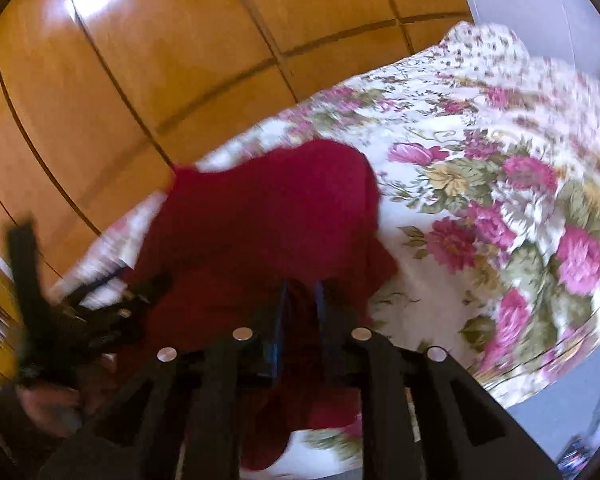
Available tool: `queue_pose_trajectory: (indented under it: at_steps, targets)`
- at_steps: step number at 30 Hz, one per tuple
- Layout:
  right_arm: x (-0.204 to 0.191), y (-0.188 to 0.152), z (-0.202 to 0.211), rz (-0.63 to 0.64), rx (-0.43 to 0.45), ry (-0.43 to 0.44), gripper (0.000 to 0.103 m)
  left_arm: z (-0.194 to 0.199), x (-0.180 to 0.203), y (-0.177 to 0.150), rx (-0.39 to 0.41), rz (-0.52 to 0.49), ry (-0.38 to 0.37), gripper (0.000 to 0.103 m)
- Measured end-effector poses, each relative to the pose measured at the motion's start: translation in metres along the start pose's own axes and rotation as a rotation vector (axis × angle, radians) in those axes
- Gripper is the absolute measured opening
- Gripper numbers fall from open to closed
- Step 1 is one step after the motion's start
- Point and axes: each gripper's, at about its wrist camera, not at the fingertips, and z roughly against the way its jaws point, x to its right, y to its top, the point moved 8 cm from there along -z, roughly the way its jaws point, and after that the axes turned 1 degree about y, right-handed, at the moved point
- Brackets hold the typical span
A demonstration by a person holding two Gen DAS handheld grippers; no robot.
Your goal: Fold small clothes
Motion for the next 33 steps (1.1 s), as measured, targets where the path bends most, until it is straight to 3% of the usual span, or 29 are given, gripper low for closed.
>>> queue_pose_trajectory:
  at_steps: [2,6,8,14,18,22,25,29,33]
  targets:
    - [0.009,0.008,0.017,-0.084,0.053,0.025,0.056,0.008,-0.009,0.000,0.009,0.040,-0.027,0.095]
    - [0.029,0.011,0.012,-0.157,0.015,0.042,0.062,0.016,-0.035,-0.007,0.018,0.172,-0.092,0.099]
    - [0.036,0.006,-0.001,-0.225,-0.030,0.092,0.071,0.011,-0.040,-0.013,-0.020,0.232,-0.171,0.099]
    - [0.038,0.006,-0.034,-0.350,-0.098,0.229,0.078,-0.008,-0.037,-0.023,-0.134,0.336,-0.363,0.099]
    - [0.031,0.012,-0.051,-0.327,-0.119,0.247,0.079,-0.017,-0.033,-0.027,-0.185,0.400,-0.466,0.099]
    - [0.021,0.016,-0.063,-0.296,-0.129,0.227,0.080,-0.016,-0.011,-0.024,-0.201,0.324,-0.512,0.099]
    - [0.010,0.010,-0.067,-0.238,-0.154,0.210,0.056,-0.016,0.011,-0.029,-0.202,0.181,-0.471,0.099]
    - [-0.011,0.014,-0.057,-0.186,-0.125,0.218,0.046,-0.005,0.015,-0.027,-0.161,0.159,-0.441,0.069]
    - [-0.058,0.039,-0.047,0.001,-0.054,0.228,0.044,0.015,0.008,-0.008,-0.091,0.122,-0.388,0.061]
